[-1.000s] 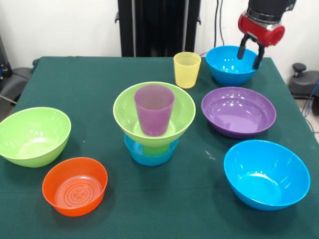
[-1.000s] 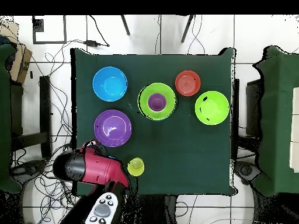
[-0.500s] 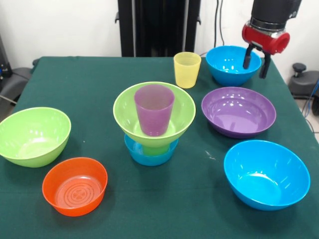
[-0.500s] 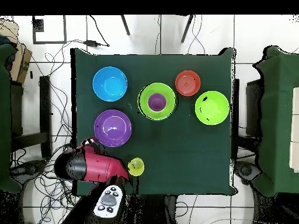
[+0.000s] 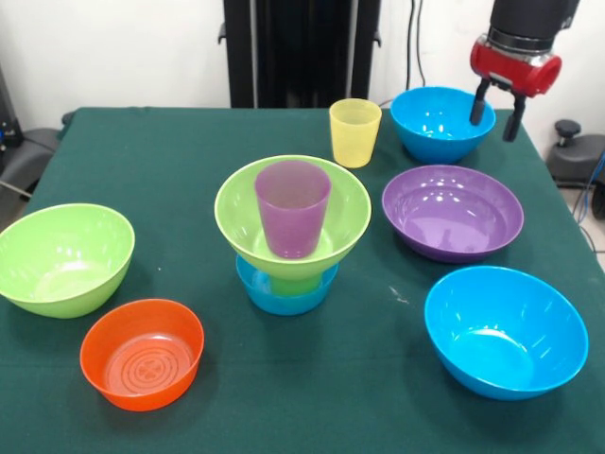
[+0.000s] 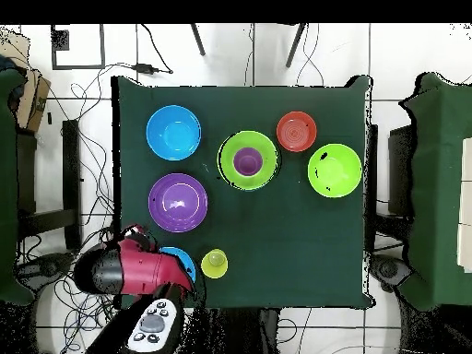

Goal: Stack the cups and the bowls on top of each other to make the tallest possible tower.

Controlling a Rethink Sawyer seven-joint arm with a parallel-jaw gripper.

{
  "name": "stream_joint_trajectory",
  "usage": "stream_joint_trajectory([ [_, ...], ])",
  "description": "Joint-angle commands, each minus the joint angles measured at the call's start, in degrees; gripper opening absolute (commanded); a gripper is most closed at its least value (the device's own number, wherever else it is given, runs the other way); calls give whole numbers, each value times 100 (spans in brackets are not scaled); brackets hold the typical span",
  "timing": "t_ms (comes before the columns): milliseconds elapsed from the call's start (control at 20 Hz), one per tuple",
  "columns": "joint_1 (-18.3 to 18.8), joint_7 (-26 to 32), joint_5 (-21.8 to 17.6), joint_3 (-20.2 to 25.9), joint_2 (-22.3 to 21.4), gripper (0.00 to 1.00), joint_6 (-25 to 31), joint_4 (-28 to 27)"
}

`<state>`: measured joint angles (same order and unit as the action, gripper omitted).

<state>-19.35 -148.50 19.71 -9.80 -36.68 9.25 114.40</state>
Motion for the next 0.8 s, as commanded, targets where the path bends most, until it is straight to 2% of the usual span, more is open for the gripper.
stream_joint_trajectory([
  [50, -237, -438, -255, 183, 165, 100, 328, 241],
  [350, -288, -438, -230, 121, 278, 100, 290, 230],
  [800, -514, -312, -313, -405, 648, 100, 464, -103],
])
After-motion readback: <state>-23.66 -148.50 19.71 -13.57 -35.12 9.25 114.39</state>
